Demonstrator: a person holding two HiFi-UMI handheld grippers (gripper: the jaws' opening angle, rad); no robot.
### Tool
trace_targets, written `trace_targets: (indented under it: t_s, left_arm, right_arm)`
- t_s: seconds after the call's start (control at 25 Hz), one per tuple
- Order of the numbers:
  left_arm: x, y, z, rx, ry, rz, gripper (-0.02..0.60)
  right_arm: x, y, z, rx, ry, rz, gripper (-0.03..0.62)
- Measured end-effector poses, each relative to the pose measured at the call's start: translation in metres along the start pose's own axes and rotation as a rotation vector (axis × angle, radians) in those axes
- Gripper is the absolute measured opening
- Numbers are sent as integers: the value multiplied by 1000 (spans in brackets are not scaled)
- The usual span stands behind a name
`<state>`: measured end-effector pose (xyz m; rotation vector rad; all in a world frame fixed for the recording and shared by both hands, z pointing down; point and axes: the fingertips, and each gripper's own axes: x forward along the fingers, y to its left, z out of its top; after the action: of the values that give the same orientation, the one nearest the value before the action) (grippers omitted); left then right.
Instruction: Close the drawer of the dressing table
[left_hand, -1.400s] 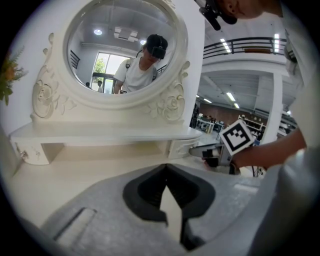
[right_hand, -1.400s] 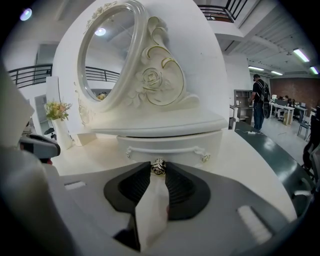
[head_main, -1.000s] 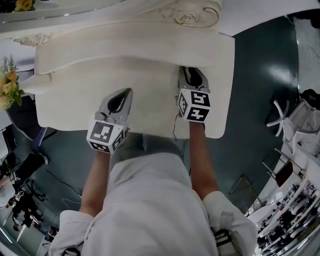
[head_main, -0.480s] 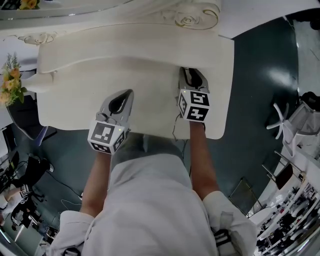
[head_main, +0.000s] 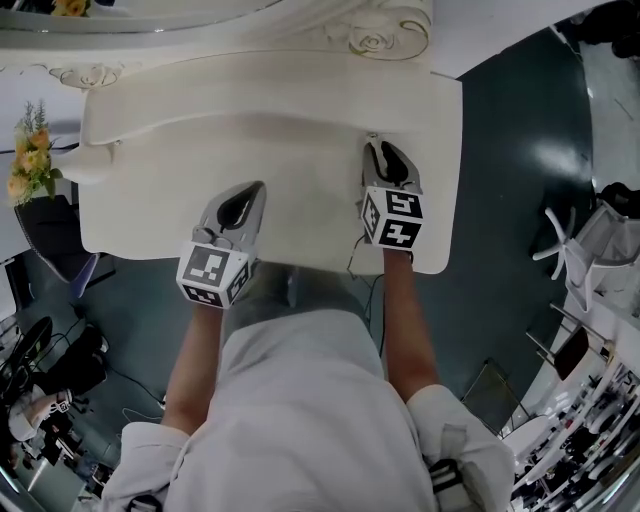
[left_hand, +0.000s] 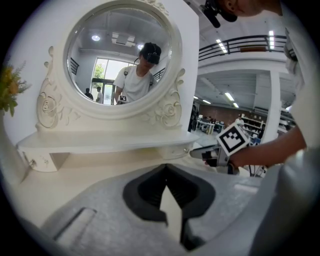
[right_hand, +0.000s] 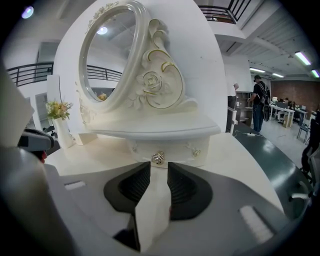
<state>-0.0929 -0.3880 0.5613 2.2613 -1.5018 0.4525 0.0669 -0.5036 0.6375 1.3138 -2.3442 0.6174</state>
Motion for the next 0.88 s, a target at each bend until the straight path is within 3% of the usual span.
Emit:
trace_targets:
  t_s: [0.88]
  left_arm:
    - [-93, 7, 36, 40, -154, -66, 0]
  right_arm:
    - [-130, 73, 19, -13, -122, -98, 68]
